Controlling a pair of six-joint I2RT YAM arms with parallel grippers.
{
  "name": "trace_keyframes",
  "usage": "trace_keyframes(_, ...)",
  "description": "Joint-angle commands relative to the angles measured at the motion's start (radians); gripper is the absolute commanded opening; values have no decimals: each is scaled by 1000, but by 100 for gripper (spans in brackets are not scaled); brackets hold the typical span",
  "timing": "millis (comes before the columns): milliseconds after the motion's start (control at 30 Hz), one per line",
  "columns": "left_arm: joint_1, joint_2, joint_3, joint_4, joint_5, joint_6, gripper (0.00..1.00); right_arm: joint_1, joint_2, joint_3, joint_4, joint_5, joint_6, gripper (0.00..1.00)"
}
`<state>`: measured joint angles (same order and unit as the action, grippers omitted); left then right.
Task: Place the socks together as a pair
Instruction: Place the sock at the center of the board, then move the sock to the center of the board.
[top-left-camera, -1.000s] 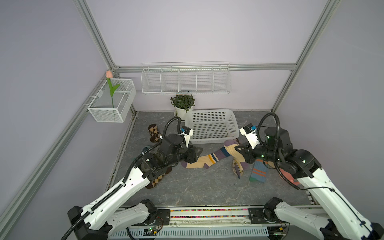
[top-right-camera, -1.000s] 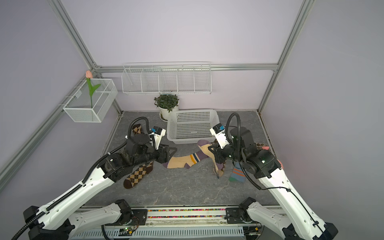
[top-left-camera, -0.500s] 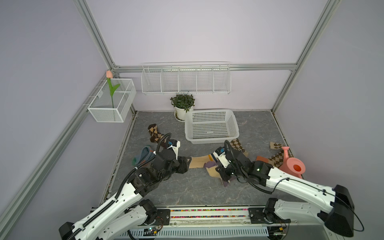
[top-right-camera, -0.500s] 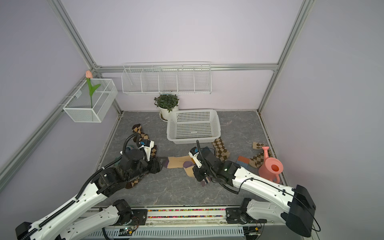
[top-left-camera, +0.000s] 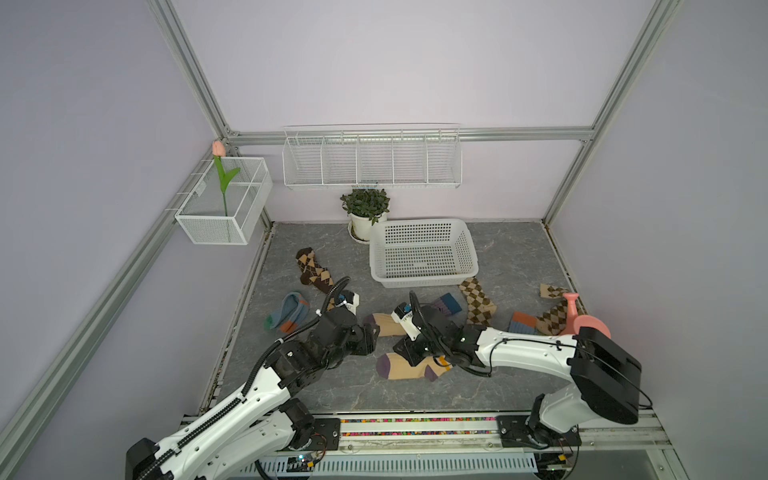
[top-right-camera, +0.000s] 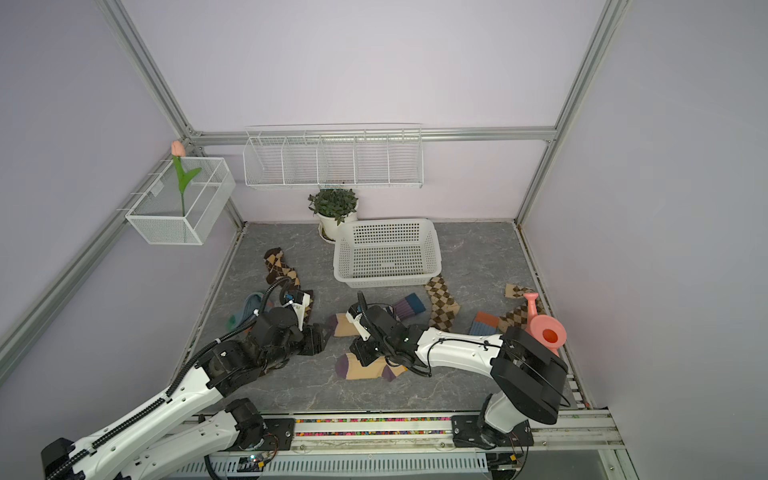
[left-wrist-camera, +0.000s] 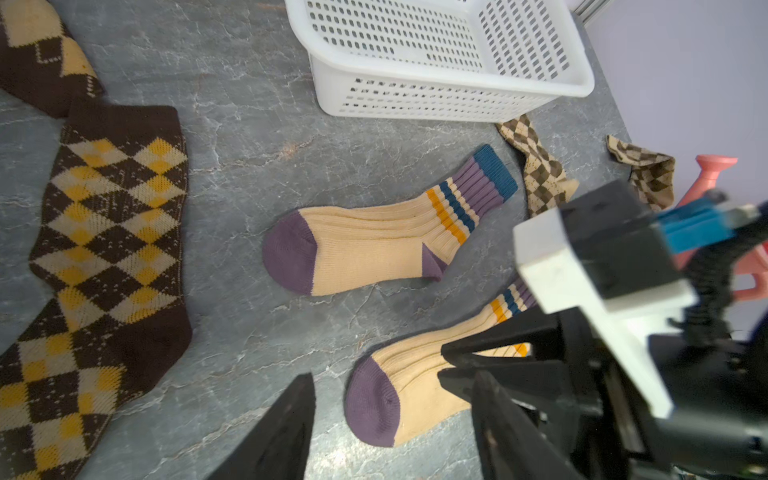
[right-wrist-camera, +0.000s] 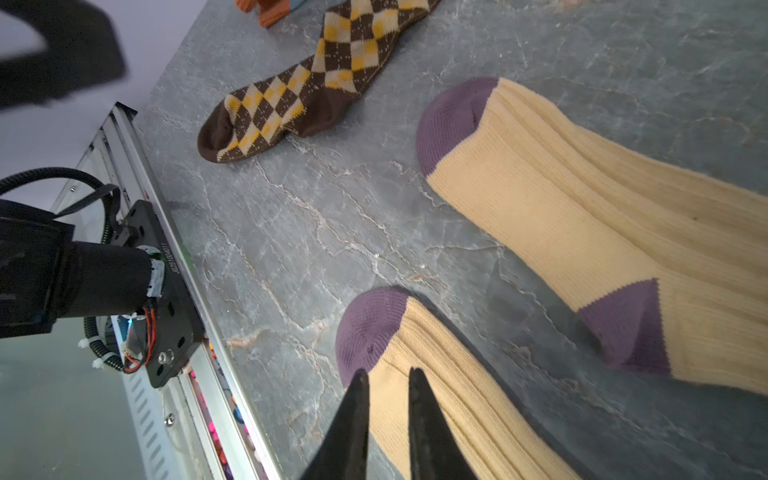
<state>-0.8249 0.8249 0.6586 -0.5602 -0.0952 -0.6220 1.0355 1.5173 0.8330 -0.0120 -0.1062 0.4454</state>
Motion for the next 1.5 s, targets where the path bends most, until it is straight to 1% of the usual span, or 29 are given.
trace_keyframes(0, 3, 59, -31, 35, 36, -24, 63, -43, -118, -4, -15, -2, -3, 23)
trace_keyframes(133, 4, 140, -36, 27, 90, -41, 62, -124, -285, -35, -163, 54, -44, 27)
trace_keyframes(200, 2, 176, -61, 37, 131, -64, 63, -171, -360, -51, -237, 82, -66, 31)
trace_keyframes(300, -1, 212, -118, 74, 188, -98, 61, -254, -457, -78, -308, 80, -93, 34)
trace_keyframes(367, -14, 226, -133, 80, 187, -106, 57, -304, -498, -96, -323, 63, -101, 35)
trace_keyframes(467, -24, 245, -141, 89, 181, -119, 47, -365, -529, -113, -338, 29, -112, 35)
trace_keyframes(500, -26, 256, -143, 93, 178, -120, 45, -380, -538, -115, -343, 19, -117, 35)
trace_keyframes(600, -26, 298, -149, 114, 165, -120, 45, -412, -556, -119, -354, 0, -128, 35)
trace_keyframes(733, -35, 357, -165, 192, 178, -138, 44, -436, -574, -115, -372, -13, -139, 35)
trace_keyframes(900, -71, 417, -145, 173, 127, -147, 37, -450, -590, -107, -397, -22, -151, 36)
trace_keyframes(1067, -96, 432, -144, 158, 88, -160, 26, -459, -611, -101, -414, -21, -157, 35)
trace_keyframes(1200, -114, 450, -124, 135, 59, -157, 0, -463, -614, -94, -417, -24, -160, 35)
trace_keyframes(1300, -116, 450, -86, 71, 10, -141, 0, -469, -608, -88, -425, -26, -168, 35)
trace_keyframes(1467, -116, 426, 27, -135, -156, -146, 0, -486, -597, -89, -431, -30, -180, 35)
